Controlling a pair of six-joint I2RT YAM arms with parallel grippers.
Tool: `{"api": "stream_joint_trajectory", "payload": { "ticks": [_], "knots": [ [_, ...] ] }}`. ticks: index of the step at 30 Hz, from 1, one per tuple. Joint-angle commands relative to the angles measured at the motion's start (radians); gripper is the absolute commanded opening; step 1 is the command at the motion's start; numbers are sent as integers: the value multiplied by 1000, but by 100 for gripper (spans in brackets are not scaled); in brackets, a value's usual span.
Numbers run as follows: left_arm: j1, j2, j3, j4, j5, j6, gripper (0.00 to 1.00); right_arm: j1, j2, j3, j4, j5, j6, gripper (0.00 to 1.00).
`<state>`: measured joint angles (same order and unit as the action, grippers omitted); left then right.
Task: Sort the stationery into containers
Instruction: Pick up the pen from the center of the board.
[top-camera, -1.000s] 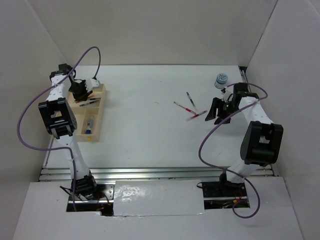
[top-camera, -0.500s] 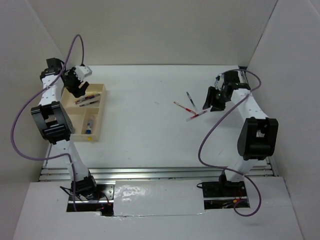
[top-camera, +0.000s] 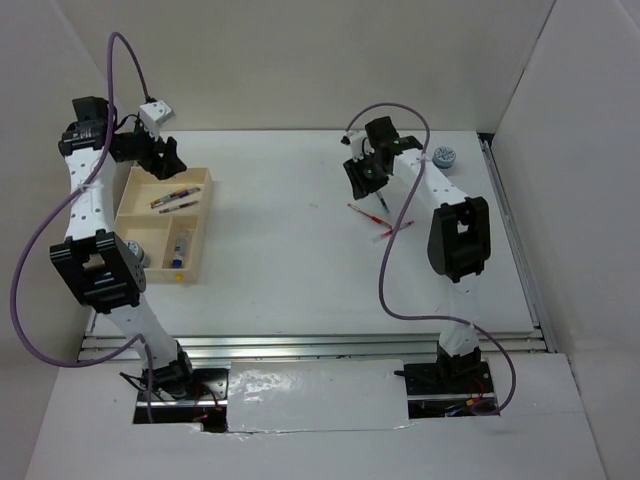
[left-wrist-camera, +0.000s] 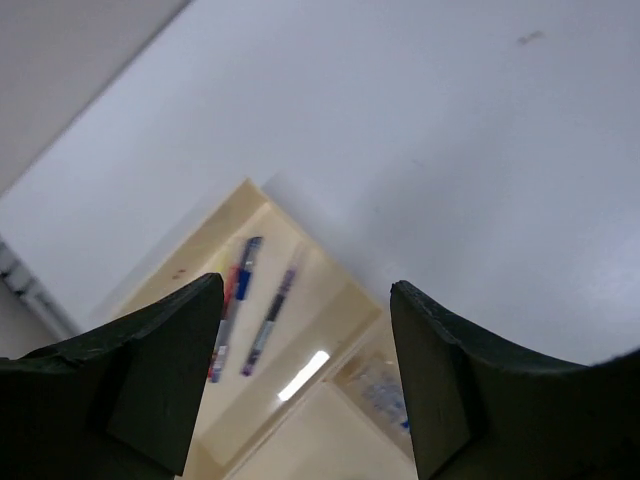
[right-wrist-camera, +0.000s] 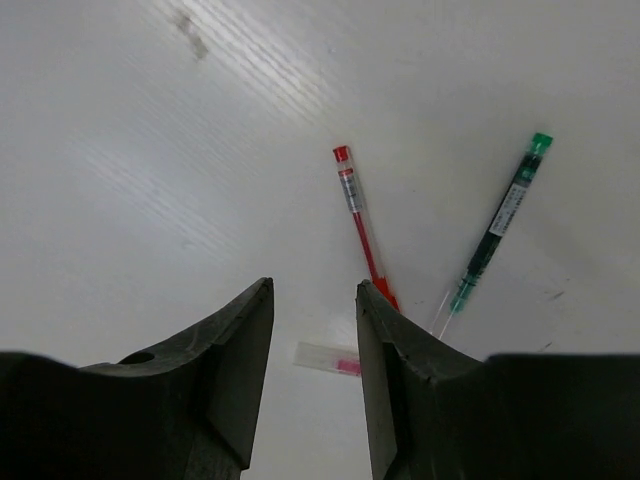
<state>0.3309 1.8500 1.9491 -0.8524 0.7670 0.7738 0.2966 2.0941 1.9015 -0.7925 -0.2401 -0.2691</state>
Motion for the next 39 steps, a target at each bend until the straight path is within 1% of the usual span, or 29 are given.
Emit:
{"api": "stream_joint_trajectory", "payload": {
  "ticks": [1,3,4,7,10,15,19,23,29,32,39],
  "knots": [
    [-1,-47,-67,-68,129,-67,79,-1,49,37,-74,56,-125,47],
    [-3,-83,-139,-44,147,-76,78,1,55,28,-71,55,-140,49],
    [-6,-95,-200,-27,156,-83,78,1,49,7,-45,64,-143,51],
    [-10,-143,-283,32,166,-105,78,6,44,-25,-11,85,-160,55],
    [-36,-170,-351,47,163,-107,78,4,70,-21,-33,99,-194,55],
    [-59,-187,-360,33,169,-91,78,-5,93,-42,-51,76,-222,52],
    [-70,-195,-377,70,166,-119,77,-5,98,-87,-30,82,-237,49],
    [-81,-219,-397,99,158,-139,75,-10,115,-93,-31,90,-248,46],
    [-112,-248,-420,92,134,-114,75,-7,164,-24,-77,94,-266,40],
    [-112,-262,-431,99,133,-128,75,-7,191,4,-108,107,-286,37],
    [-110,-236,-395,56,147,-116,75,-14,244,68,-203,87,-326,31]
  ]
}}
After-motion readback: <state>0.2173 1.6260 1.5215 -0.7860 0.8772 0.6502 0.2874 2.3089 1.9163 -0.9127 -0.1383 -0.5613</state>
